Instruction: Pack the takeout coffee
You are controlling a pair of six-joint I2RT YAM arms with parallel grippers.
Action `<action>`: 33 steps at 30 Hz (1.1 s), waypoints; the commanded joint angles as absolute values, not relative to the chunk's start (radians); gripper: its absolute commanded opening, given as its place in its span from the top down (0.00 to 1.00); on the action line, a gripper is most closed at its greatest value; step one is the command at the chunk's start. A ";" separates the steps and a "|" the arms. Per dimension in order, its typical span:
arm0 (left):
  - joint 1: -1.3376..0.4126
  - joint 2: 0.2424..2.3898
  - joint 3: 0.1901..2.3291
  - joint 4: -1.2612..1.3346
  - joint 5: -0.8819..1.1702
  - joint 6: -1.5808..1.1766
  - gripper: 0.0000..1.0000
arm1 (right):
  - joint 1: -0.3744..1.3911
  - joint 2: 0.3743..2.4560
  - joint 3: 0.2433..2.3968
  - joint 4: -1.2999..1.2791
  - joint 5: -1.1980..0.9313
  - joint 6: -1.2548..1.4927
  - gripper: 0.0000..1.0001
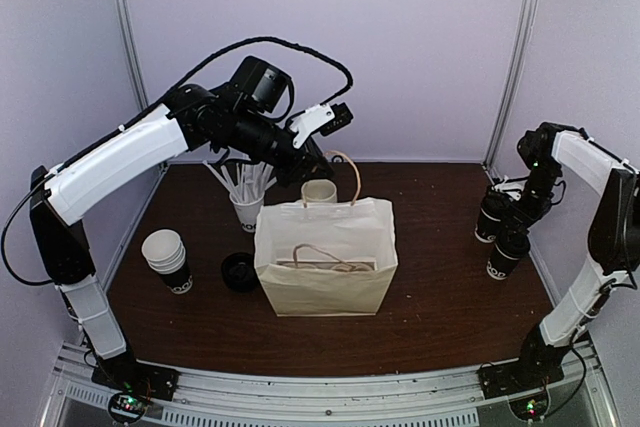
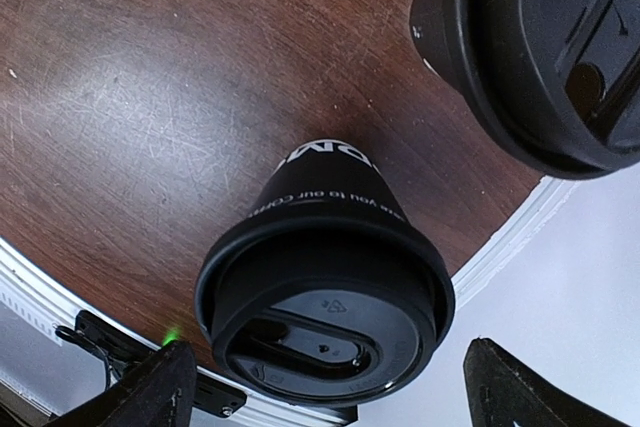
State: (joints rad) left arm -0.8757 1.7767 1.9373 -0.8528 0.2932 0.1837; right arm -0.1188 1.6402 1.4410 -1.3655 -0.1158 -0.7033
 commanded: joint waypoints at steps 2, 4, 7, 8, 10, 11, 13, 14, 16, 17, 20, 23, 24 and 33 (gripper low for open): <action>-0.871 1.750 1.927 -0.807 0.311 0.178 1.00 | -0.126 1.654 1.473 -1.382 -0.159 -0.692 0.04; -0.871 1.750 1.925 -0.807 0.311 0.178 1.00 | -0.126 1.652 1.470 -1.380 -0.162 -0.692 0.04; -0.871 1.750 1.924 -0.808 0.311 0.178 1.00 | -0.126 1.648 1.468 -1.383 -0.170 -0.692 0.05; -0.871 1.750 1.923 -0.809 0.312 0.178 1.00 | -0.126 1.648 1.467 -1.384 -0.172 -0.692 0.05; -0.871 1.752 1.924 -0.811 0.313 0.177 1.00 | -0.126 1.651 1.464 -1.388 -0.170 -0.692 0.07; -0.871 1.752 1.924 -0.810 0.313 0.178 1.00 | -0.126 1.652 1.460 -1.386 -0.169 -0.692 0.09; -0.871 1.753 1.924 -0.811 0.314 0.178 1.00 | -0.126 1.655 1.451 -1.383 -0.163 -0.690 0.10; -0.871 1.753 1.924 -0.811 0.313 0.177 1.00 | -0.126 1.655 1.445 -1.377 -0.158 -0.690 0.11; -0.871 1.755 1.924 -0.811 0.316 0.177 1.00 | -0.126 1.654 1.432 -1.367 -0.148 -0.689 0.11; -0.871 1.755 1.924 -0.811 0.316 0.178 1.00 | -0.126 1.654 1.429 -1.363 -0.145 -0.689 0.12; -0.871 1.756 1.924 -0.813 0.316 0.177 1.00 | -0.125 1.652 1.420 -1.358 -0.146 -0.689 0.12; -0.871 1.760 1.924 -0.813 0.320 0.178 1.00 | -0.126 1.651 1.410 -1.351 -0.145 -0.690 0.11; -0.871 1.760 1.924 -0.813 0.321 0.177 1.00 | -0.126 1.651 1.407 -1.347 -0.144 -0.690 0.10; -0.871 1.764 1.925 -0.817 0.326 0.179 1.00 | -0.126 1.646 1.371 -1.329 -0.131 -0.690 0.11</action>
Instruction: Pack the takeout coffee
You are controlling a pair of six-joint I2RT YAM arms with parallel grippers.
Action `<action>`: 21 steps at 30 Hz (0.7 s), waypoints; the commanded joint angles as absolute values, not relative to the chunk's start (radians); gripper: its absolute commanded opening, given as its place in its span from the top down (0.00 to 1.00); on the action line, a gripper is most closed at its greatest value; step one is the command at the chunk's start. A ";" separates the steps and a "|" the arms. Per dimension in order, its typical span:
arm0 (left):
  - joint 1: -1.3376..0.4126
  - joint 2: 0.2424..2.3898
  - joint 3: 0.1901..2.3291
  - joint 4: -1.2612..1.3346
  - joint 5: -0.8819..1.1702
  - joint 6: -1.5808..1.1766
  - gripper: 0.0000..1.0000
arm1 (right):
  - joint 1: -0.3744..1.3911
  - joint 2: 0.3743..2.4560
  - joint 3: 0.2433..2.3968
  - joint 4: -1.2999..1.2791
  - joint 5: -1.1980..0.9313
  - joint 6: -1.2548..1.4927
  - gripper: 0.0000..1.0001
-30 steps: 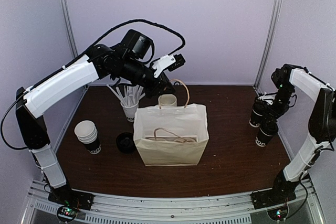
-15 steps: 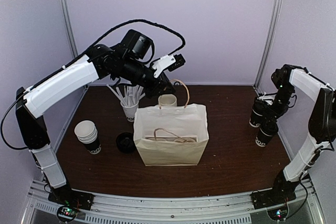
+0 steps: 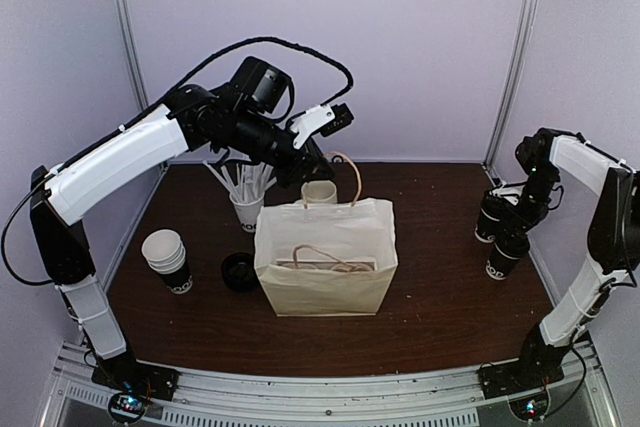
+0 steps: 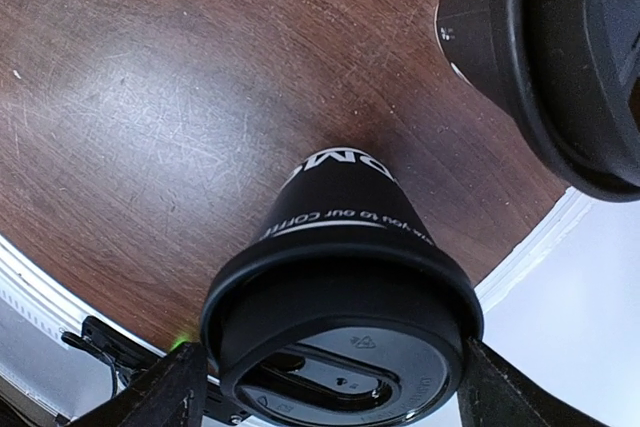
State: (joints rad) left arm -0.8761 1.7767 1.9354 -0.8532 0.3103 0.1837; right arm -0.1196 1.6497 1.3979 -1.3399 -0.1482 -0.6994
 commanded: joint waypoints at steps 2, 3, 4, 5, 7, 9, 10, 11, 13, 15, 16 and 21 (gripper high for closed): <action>-0.871 1.764 1.925 -0.816 0.326 0.178 1.00 | -0.126 1.641 1.359 -1.320 -0.125 -0.690 0.11; -0.871 1.765 1.925 -0.816 0.325 0.178 1.00 | -0.125 1.638 1.353 -1.316 -0.119 -0.690 0.11; -0.871 1.766 1.925 -0.816 0.326 0.176 1.00 | -0.124 1.636 1.346 -1.311 -0.116 -0.691 0.11; -0.871 1.766 1.925 -0.817 0.327 0.176 1.00 | -0.124 1.634 1.339 -1.308 -0.114 -0.692 0.11; -0.871 1.764 1.925 -0.818 0.330 0.175 1.00 | -0.124 1.628 1.327 -1.302 -0.114 -0.692 0.13; -0.871 1.763 1.927 -0.818 0.333 0.173 1.00 | -0.124 1.622 1.320 -1.298 -0.118 -0.690 0.16; -0.871 1.763 1.927 -0.818 0.333 0.173 1.00 | -0.124 1.618 1.319 -1.298 -0.122 -0.688 0.17; -0.871 1.762 1.929 -0.818 0.334 0.173 1.00 | -0.124 1.615 1.319 -1.299 -0.126 -0.687 0.19; -0.871 1.761 1.928 -0.818 0.336 0.172 1.00 | -0.124 1.605 1.321 -1.303 -0.135 -0.682 0.22; -0.871 1.761 1.928 -0.818 0.336 0.172 1.00 | -0.124 1.597 1.322 -1.306 -0.144 -0.681 0.23; -0.871 1.761 1.928 -0.818 0.338 0.172 1.00 | -0.124 1.595 1.321 -1.304 -0.146 -0.680 0.24; -0.872 1.762 1.933 -0.817 0.343 0.165 1.00 | -0.124 1.568 1.331 -1.315 -0.145 -0.672 0.32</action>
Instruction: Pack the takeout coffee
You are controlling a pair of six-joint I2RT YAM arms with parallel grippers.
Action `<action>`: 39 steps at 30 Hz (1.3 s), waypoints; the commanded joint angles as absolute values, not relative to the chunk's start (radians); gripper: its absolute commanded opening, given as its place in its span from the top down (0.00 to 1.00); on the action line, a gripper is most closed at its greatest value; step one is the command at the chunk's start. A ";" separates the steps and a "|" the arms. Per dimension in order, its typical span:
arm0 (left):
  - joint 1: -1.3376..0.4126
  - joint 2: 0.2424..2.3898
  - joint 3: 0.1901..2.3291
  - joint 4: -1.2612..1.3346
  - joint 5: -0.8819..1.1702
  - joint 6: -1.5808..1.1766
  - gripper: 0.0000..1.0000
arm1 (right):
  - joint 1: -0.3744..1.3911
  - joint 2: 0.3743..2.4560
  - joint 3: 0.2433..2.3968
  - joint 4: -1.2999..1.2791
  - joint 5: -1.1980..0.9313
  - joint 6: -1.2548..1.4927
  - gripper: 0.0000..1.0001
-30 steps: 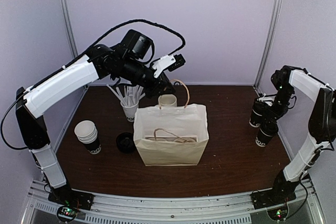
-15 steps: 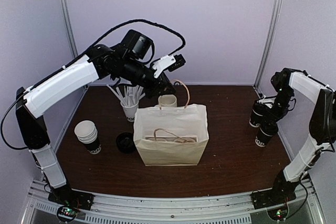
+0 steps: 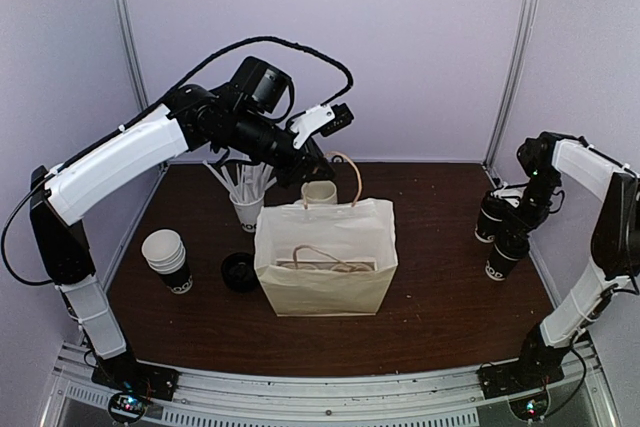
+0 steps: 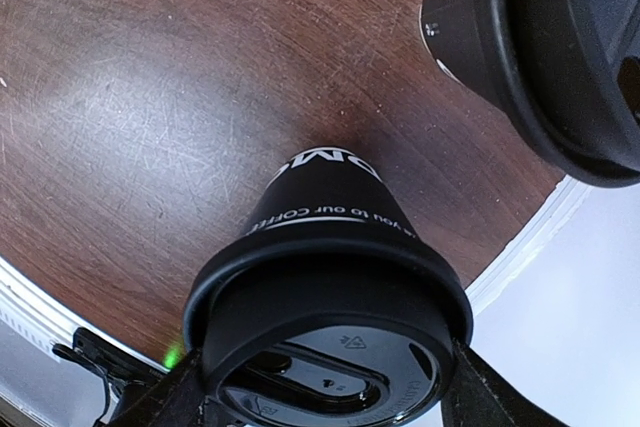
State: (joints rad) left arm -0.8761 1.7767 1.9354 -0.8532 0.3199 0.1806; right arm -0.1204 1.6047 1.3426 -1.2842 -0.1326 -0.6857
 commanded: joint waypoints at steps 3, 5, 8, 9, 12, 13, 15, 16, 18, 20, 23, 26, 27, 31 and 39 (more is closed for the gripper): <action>-0.873 1.763 1.940 -0.814 0.337 0.161 1.00 | -0.121 1.514 1.374 -1.362 -0.173 -0.667 0.33; -0.873 1.761 1.938 -0.806 0.330 0.158 1.00 | -0.110 1.462 1.415 -1.414 -0.214 -0.665 0.33; -0.873 1.749 1.926 -0.777 0.305 0.151 1.00 | -0.071 1.395 1.489 -1.477 -0.310 -0.660 0.33; -0.872 1.743 1.918 -0.761 0.292 0.148 1.00 | -0.052 1.376 1.515 -1.498 -0.347 -0.658 0.33; -0.873 1.717 1.877 -0.701 0.252 0.134 1.00 | 0.017 1.344 1.593 -1.546 -0.435 -0.649 0.34; -0.873 1.705 1.864 -0.678 0.242 0.130 1.00 | 0.039 1.339 1.621 -1.553 -0.449 -0.640 0.34; -0.873 1.677 1.828 -0.628 0.221 0.120 1.00 | 0.101 1.335 1.667 -1.556 -0.455 -0.625 0.34; -0.873 1.665 1.806 -0.608 0.212 0.119 1.00 | 0.128 1.336 1.689 -1.558 -0.454 -0.621 0.34; -0.873 1.640 1.778 -0.568 0.188 0.120 1.00 | 0.178 1.339 1.725 -1.556 -0.453 -0.616 0.34; -0.874 1.621 1.757 -0.536 0.171 0.130 1.00 | 0.226 1.348 1.762 -1.554 -0.461 -0.615 0.34; -0.879 1.596 1.723 -0.489 0.157 0.144 1.00 | 0.289 1.368 1.820 -1.540 -0.474 -0.613 0.34; -0.898 1.577 1.689 -0.441 0.125 0.150 1.00 | 0.365 1.407 1.915 -1.538 -0.502 -0.608 0.34; -0.908 1.570 1.680 -0.426 0.107 0.155 1.00 | 0.389 1.422 1.950 -1.542 -0.519 -0.612 0.34; -0.917 1.586 1.692 -0.451 0.120 0.160 1.00 | 0.468 1.481 2.059 -1.556 -0.578 -0.635 0.34; -0.951 1.600 1.680 -0.487 0.133 0.126 1.00 | 0.625 1.483 2.157 -1.524 -0.605 -0.673 0.32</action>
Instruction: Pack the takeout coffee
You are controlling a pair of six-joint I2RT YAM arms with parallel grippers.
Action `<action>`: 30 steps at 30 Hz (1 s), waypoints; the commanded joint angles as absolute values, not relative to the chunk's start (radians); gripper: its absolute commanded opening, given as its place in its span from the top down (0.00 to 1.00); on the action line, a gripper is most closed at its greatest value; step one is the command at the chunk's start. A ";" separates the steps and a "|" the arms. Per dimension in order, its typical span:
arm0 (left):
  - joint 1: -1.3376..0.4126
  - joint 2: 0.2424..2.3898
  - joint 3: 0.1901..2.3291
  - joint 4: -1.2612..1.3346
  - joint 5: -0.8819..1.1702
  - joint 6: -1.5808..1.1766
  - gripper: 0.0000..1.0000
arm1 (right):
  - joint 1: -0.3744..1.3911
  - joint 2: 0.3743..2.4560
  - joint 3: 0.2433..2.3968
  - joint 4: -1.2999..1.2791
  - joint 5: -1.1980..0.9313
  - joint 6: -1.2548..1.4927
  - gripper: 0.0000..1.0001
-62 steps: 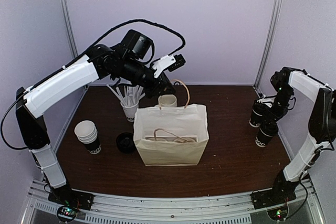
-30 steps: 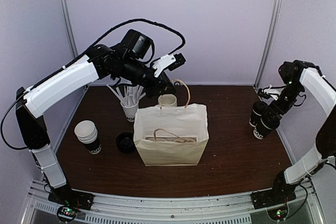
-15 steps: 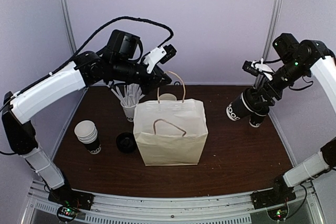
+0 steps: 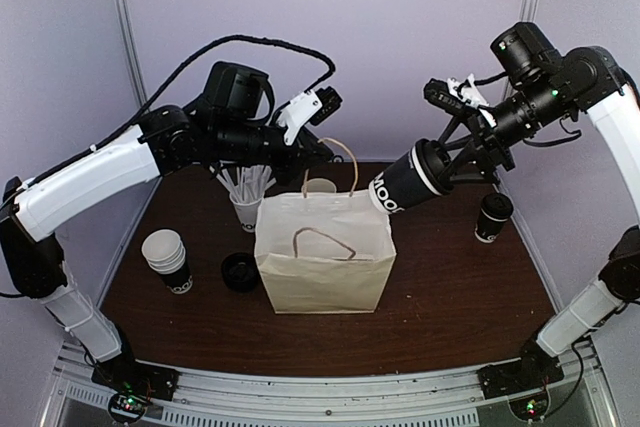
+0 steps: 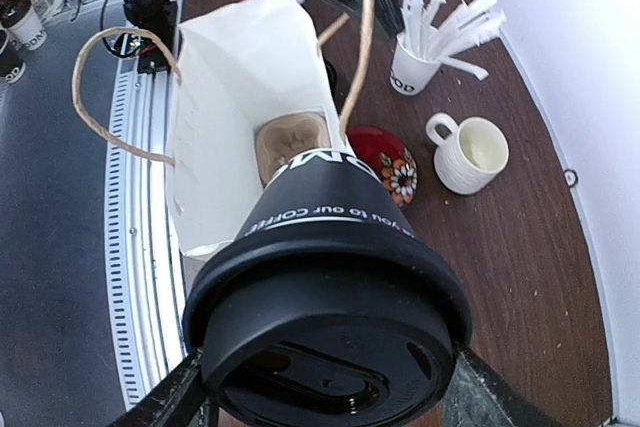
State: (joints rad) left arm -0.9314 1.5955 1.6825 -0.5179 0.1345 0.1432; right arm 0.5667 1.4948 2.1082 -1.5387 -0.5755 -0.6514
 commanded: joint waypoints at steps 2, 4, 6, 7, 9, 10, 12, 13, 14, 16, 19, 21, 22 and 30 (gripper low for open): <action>-0.960 1.600 1.688 -0.493 0.127 0.124 1.00 | 0.659 1.477 2.154 -1.511 -0.581 -0.669 0.32; -0.966 1.599 1.692 -0.496 0.118 0.120 1.00 | 0.688 1.469 2.152 -1.501 -0.556 -0.666 0.32; -0.967 1.600 1.692 -0.497 0.119 0.109 1.00 | 0.715 1.464 2.149 -1.490 -0.540 -0.663 0.32; -0.969 1.599 1.694 -0.496 0.121 0.104 1.00 | 0.734 1.463 2.143 -1.485 -0.528 -0.663 0.32; -0.974 1.600 1.698 -0.497 0.118 0.091 1.00 | 0.794 1.467 2.122 -1.471 -0.471 -0.664 0.32; -0.978 1.599 1.700 -0.499 0.115 0.088 1.00 | 0.827 1.470 2.109 -1.461 -0.427 -0.663 0.32; -0.986 1.598 1.702 -0.506 0.102 0.085 1.00 | 0.889 1.482 2.091 -1.442 -0.338 -0.664 0.32; -0.990 1.596 1.702 -0.507 0.096 0.085 1.00 | 0.913 1.491 2.087 -1.437 -0.293 -0.668 0.32; -0.993 1.594 1.699 -0.508 0.090 0.085 1.00 | 0.930 1.496 2.087 -1.431 -0.267 -0.673 0.32; -0.996 1.590 1.691 -0.511 0.081 0.085 1.00 | 0.950 1.496 2.089 -1.425 -0.229 -0.683 0.32; -0.999 1.582 1.676 -0.512 0.070 0.079 1.00 | 0.954 1.482 2.111 -1.416 -0.207 -0.695 0.32; -0.999 1.577 1.665 -0.513 0.059 0.073 1.00 | 0.954 1.461 2.134 -1.405 -0.182 -0.706 0.32; -1.000 1.576 1.661 -0.514 0.055 0.070 1.00 | 0.954 1.453 2.152 -1.405 -0.175 -0.710 0.32; -1.012 1.577 1.685 -0.532 0.033 0.054 1.00 | 0.970 1.462 2.218 -1.421 -0.280 -0.682 0.32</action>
